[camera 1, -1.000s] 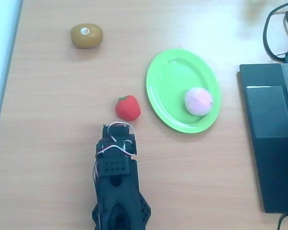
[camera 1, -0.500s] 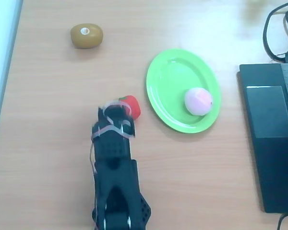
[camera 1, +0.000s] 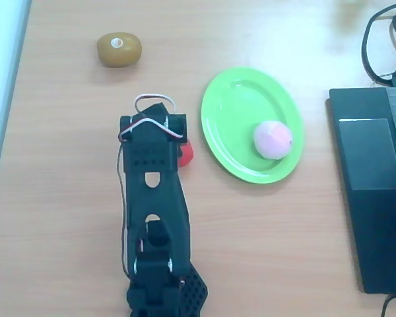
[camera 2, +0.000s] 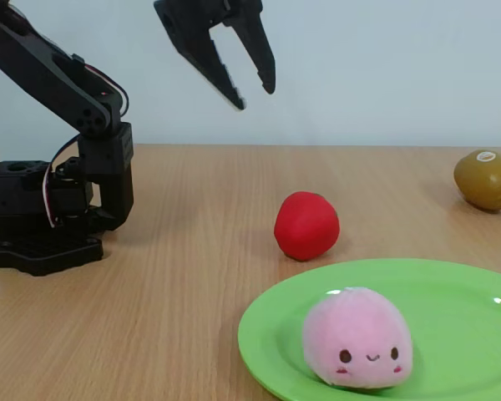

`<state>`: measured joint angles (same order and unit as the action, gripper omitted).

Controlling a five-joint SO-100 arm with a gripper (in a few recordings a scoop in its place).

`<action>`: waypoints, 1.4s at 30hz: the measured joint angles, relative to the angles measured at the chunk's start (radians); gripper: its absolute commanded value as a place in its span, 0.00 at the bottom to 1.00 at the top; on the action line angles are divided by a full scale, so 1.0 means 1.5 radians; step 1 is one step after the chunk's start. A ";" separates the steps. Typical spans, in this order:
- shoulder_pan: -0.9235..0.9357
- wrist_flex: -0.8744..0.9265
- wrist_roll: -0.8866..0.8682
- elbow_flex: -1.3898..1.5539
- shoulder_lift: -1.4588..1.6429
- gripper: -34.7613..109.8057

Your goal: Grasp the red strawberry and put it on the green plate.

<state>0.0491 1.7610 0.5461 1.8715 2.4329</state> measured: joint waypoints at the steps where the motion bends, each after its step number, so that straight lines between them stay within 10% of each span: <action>1: 0.014 0.008 0.017 -0.007 -0.003 0.57; 20: 0.128 -0.034 0.202 -0.052 -0.197 0.59; 42: 0.088 -0.381 0.209 0.147 -0.402 0.57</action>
<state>0.1810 1.1888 0.8590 2.0923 1.8300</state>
